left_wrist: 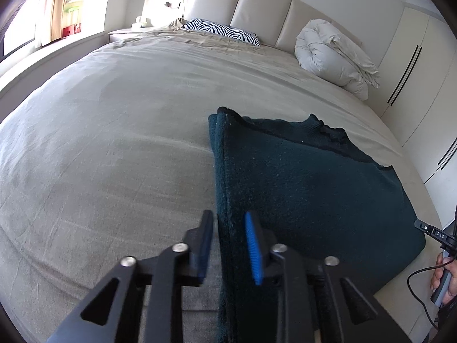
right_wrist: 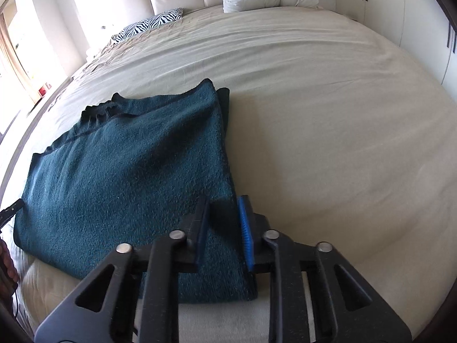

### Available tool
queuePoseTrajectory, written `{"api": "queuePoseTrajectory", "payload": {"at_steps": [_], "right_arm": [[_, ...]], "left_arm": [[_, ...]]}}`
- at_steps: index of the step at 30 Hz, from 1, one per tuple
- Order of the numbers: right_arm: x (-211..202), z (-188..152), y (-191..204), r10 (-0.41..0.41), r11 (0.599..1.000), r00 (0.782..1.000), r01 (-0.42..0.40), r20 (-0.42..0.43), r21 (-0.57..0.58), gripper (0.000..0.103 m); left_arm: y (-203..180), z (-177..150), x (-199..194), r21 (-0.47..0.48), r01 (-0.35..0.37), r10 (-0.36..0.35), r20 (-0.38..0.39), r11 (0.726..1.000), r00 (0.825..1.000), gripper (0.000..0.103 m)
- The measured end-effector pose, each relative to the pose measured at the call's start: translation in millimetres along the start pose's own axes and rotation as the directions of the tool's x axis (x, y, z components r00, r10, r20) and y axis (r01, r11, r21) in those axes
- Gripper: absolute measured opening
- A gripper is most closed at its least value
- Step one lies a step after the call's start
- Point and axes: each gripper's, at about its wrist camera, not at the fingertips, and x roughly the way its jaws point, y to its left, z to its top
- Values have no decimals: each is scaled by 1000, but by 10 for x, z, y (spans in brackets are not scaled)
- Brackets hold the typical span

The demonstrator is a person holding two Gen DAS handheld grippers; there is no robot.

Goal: Fold small clothes

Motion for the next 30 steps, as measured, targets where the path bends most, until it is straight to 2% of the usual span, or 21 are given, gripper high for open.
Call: {"api": "queuePoseTrajectory", "payload": {"at_steps": [2, 7, 21, 26, 29, 30], "right_arm": [[-23, -19, 18, -12, 1000, 1000, 12, 3, -15, 6], [-72, -64, 21, -29, 999, 1000, 29, 9, -25, 5], [-41, -226, -270, 44, 991, 999, -43, -6, 127, 5], [-15, -184, -329, 74, 981, 997, -69, -21, 181, 9], [-85, -182, -290, 25, 984, 1000, -23, -8, 177, 19], [-118, -183, -268, 5, 985, 1000, -5, -3, 173, 19]], "left_arm": [[-16, 21, 5, 8, -13, 13, 1, 1000, 1000, 9], [-42, 61, 28, 33, -27, 28, -6, 999, 1000, 7], [-23, 61, 100, 49, -33, 34, -23, 998, 999, 7], [-24, 56, 40, 38, -29, 29, -12, 999, 999, 8], [-63, 62, -70, 34, -49, 49, 13, 998, 999, 9], [-99, 72, -116, 44, -64, 63, 28, 997, 998, 15]]}}
